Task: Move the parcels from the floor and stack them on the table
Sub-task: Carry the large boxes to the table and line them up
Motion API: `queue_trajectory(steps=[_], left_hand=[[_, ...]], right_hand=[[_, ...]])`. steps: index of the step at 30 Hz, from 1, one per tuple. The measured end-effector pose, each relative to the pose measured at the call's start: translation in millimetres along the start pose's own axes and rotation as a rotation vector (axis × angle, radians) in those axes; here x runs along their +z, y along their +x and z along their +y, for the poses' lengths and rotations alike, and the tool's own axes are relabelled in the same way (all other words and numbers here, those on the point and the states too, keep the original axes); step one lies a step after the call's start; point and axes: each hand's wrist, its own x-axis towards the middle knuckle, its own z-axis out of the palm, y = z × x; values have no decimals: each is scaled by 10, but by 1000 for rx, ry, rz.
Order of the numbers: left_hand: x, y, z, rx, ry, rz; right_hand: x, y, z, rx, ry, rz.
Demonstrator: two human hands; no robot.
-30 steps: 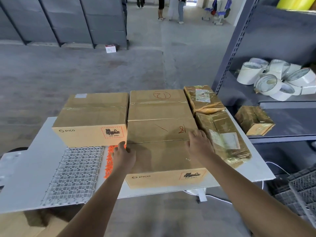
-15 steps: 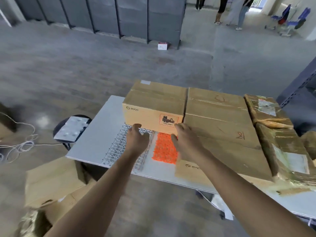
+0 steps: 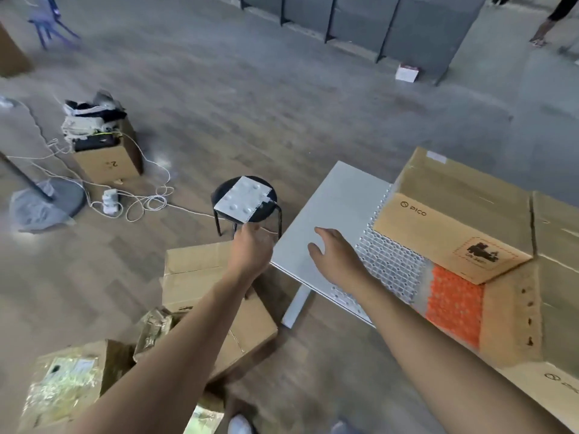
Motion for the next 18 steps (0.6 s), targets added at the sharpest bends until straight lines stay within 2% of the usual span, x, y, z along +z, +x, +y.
queue_trajectory(steps=[4,10,14,18], left_hand=[[-340,267,-489,-136,-48,82],[-651,636,-1460,-385,-17,129],[-708,1087,-2239,-523,18,168],[-494,1756,-3106,-567,47,176]], right_hand=[[488,436,-453,-56,50,-94],[1533,1081,-838,-96,29,-340],[2347,1673,-819,-60,22,-449],[3280,2361,-572,-13,-46,-449]])
